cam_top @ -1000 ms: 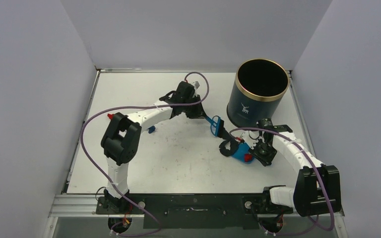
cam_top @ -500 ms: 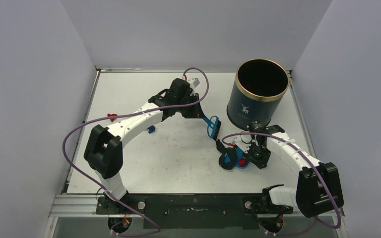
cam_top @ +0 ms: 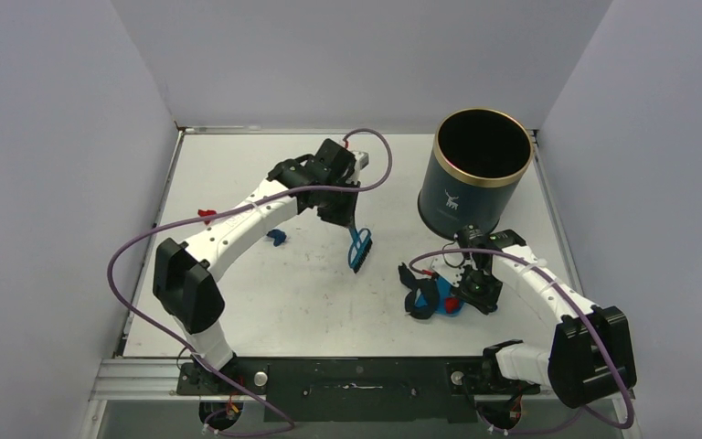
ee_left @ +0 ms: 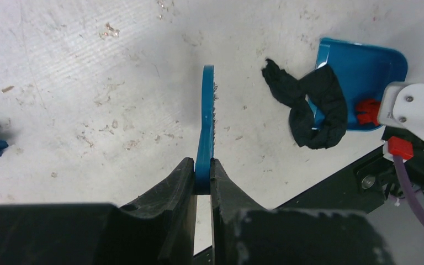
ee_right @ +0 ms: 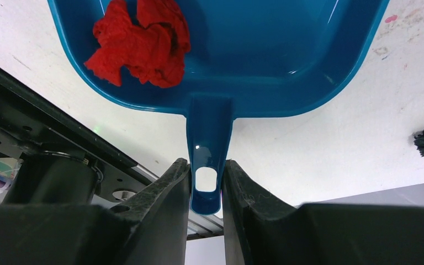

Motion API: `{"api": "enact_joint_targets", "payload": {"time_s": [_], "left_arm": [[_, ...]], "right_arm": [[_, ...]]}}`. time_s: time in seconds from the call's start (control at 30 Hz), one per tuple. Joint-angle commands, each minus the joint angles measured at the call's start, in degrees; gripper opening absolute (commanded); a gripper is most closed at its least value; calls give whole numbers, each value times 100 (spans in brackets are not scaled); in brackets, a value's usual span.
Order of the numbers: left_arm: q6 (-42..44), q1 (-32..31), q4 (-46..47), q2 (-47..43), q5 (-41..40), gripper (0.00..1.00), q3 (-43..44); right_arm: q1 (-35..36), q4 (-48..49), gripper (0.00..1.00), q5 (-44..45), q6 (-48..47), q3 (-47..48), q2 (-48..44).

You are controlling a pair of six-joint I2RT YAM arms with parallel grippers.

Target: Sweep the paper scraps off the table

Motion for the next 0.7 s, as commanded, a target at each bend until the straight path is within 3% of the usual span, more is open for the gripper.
{"api": "enact_joint_targets", "payload": {"time_s": [0.0, 0.33, 0.67], "left_arm": [[39, -265, -249, 99, -235, 0, -74], [-805, -1012, 1199, 692, 778, 0, -769], [-1571, -1086, 2154, 996, 1435, 0, -324]], "right_arm": [[134, -102, 14, 235, 28, 139, -26], [493, 44, 14, 120, 312, 31, 97], [650, 124, 14, -236, 425, 48, 163]]}}
